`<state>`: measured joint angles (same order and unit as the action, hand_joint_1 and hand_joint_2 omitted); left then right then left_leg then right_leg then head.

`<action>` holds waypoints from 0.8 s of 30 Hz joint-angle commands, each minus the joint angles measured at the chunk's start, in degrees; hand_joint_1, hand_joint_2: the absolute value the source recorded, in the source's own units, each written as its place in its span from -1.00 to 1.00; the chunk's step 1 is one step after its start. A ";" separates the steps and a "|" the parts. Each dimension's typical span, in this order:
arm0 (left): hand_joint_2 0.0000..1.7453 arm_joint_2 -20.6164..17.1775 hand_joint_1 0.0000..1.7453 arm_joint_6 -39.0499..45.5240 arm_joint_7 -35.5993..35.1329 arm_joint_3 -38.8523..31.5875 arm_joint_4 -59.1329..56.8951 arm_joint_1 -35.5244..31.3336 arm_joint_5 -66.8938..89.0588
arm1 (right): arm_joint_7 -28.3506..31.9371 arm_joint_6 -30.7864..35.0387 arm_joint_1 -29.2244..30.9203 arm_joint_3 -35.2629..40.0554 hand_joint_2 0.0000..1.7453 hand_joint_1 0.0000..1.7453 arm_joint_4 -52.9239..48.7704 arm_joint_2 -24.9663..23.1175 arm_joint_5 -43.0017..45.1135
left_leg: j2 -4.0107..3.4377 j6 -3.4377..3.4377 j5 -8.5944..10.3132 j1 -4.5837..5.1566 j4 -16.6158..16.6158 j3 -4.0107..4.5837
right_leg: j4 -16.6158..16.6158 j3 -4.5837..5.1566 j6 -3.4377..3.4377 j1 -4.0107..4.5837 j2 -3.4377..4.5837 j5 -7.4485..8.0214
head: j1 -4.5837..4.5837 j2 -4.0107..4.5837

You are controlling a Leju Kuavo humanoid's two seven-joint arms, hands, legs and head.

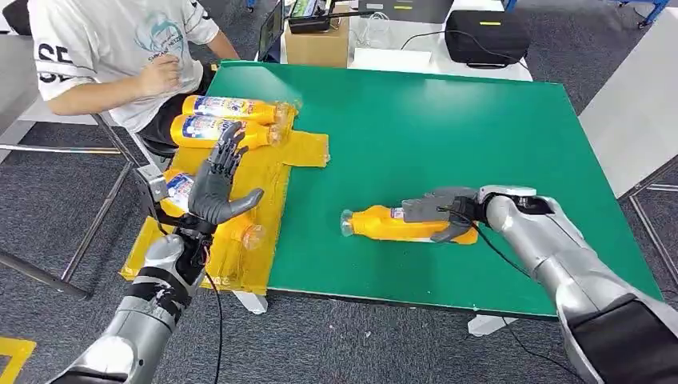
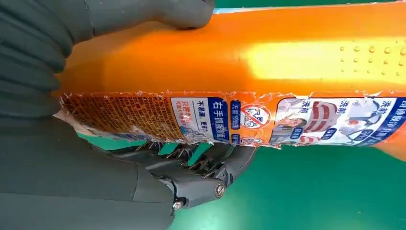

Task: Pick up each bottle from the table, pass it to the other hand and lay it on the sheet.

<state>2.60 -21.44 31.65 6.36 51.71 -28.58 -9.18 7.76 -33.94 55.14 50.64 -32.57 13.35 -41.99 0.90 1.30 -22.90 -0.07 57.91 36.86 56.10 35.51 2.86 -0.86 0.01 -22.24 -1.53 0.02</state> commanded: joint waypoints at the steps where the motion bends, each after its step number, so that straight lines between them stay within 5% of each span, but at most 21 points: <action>1: 1.00 -0.14 -1.00 1.39 -0.54 0.84 -5.42 -2.96 -1.27 | -2.62 2.35 4.70 5.62 1.00 1.00 6.18 -2.03 7.66 | -0.10 -0.08 -0.12 0.00 0.05 -0.24 | 0.08 -0.21 -0.13 0.02 0.02 -0.12 | 0.00 -0.02; 5: 1.00 -0.73 -1.00 5.27 -1.48 -1.43 0.37 1.76 -1.24 | -9.39 23.07 -2.68 -1.94 1.00 1.00 3.45 -5.72 12.59 | -0.19 -0.09 -0.12 -0.04 -0.06 -0.32 | -0.06 -0.28 -0.12 0.06 0.14 -0.06 | 0.00 -0.02; 9: 1.00 1.23 -1.00 11.30 -5.78 -3.10 6.97 5.85 -1.16 | -9.95 38.88 -17.02 -12.37 1.00 1.00 -13.93 -8.08 15.18 | -0.34 -0.12 -0.23 -0.12 -0.20 -0.60 | -0.24 -0.56 -0.17 0.16 0.26 -0.12 | 0.00 -0.02; 16: 1.00 2.84 -1.00 18.66 -8.74 2.08 3.48 2.71 -1.07 | -1.99 49.12 -33.92 -23.33 1.00 1.00 -33.92 -15.83 18.78 | 0.10 -0.20 -0.29 -0.16 -0.04 -0.28 | -0.01 -0.31 -0.23 0.18 -0.14 -0.33 | 0.00 -0.02; 24: 1.00 3.30 -1.00 17.30 -10.44 8.16 0.53 -1.26 -2.95 | 4.69 53.06 -31.38 -21.44 1.00 1.00 -29.28 -19.46 18.91 | 0.01 -0.15 -0.17 -0.09 0.01 0.12 | 0.04 0.13 -0.21 0.09 -0.07 -0.21 | -0.02 -0.02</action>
<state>5.59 -3.74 21.99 7.95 57.73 -23.80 -11.73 9.00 17.44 22.99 31.06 -62.14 -2.18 -22.99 0.90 1.19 -23.03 -0.13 57.88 37.07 56.10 35.74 2.72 -0.81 -0.03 -22.38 -1.55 0.00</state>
